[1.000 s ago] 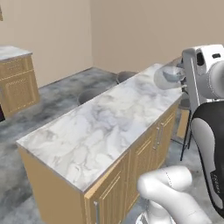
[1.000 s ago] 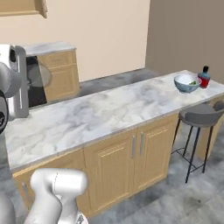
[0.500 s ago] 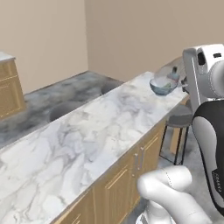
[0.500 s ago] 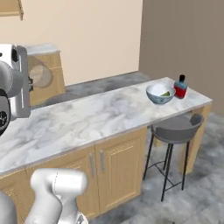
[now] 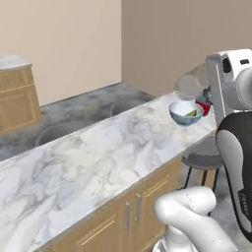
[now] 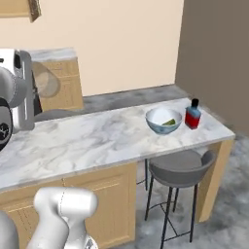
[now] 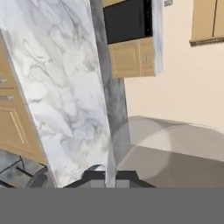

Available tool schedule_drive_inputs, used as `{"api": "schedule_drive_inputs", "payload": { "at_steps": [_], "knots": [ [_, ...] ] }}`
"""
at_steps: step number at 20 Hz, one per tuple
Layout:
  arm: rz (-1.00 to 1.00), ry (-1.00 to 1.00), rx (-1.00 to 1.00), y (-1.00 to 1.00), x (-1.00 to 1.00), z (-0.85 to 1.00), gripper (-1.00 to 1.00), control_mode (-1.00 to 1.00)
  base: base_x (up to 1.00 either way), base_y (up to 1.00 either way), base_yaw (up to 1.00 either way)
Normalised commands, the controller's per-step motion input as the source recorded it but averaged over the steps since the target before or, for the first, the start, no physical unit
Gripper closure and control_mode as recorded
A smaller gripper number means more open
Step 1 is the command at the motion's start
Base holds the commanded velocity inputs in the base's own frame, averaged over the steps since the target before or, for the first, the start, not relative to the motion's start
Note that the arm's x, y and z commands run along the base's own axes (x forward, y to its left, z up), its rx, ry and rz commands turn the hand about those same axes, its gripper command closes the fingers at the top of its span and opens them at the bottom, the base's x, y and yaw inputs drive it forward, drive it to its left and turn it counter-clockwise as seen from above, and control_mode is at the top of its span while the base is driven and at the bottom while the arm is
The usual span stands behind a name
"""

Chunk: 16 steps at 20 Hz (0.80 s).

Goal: There is a bowl on the dining counter. Grab a lemon wedge from the fridge and place it in the bowl. Then get the liquor bottle and glass cup from the cabinet and place them next to the bowl.

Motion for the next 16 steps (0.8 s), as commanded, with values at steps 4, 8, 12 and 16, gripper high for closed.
{"api": "schedule_drive_inputs", "payload": {
  "at_steps": [4, 8, 12, 16],
  "knots": [
    [0.00, 0.00, 0.00, 0.00, 0.00, 0.00, 1.00, 1.00, 0.42, -0.65, 0.49],
    [0.00, 0.00, 0.00, 0.00, 0.00, 0.00, 1.00, 1.00, 0.36, -0.76, 0.46],
    [0.00, 0.00, 0.00, 0.00, 0.00, 0.00, 1.00, 1.00, 0.39, -0.61, 0.43],
    [0.00, 0.00, 0.00, 0.00, 0.00, 0.00, 1.00, 1.00, 0.36, -0.42, 0.31]
  ]
}}
